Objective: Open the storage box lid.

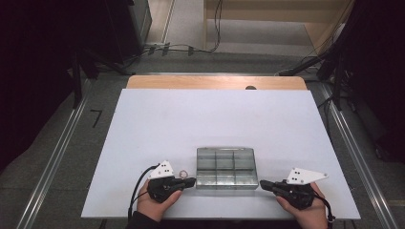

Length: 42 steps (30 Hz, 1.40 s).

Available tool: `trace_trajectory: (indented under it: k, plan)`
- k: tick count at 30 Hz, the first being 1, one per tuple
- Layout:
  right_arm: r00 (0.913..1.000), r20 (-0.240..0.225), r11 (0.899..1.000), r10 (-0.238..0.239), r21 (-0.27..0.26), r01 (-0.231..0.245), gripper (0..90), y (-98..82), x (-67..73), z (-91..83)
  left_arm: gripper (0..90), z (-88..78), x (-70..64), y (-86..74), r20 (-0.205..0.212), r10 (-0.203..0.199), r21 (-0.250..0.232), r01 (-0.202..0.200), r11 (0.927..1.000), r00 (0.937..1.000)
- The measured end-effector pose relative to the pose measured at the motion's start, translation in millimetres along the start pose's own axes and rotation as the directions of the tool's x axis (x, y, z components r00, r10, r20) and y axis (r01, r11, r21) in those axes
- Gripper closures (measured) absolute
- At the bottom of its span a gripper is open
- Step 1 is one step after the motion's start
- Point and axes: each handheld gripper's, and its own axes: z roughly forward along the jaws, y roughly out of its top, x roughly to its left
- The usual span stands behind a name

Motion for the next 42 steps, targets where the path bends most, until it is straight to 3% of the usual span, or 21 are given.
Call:
trace_trajectory:
  k: [12, 30, 42]
  plan:
    - [0.9995, -0.021, 0.999, -0.022, 0.027, 0.023, 88.4, -0.1, 0.6, 2.2, 89.4, 0.6, 1.1, -0.5, 0.009, -0.003, 0.016, 0.003, 0.9999, 1.0000]
    - [0.9989, -0.038, 0.999, -0.026, -0.021, 0.025, 88.5, 1.1, -0.5, -1.5, 89.4, 0.6, 1.8, -0.8, 0.013, -0.005, 0.015, 0.005, 0.9999, 0.9999]
    - [0.9991, -0.012, 0.999, -0.040, 0.031, 0.040, 88.5, -0.5, 0.5, 3.3, 89.4, -0.9, 1.6, -0.6, 0.031, -0.001, 0.007, 0.000, 1.0000, 0.9995]
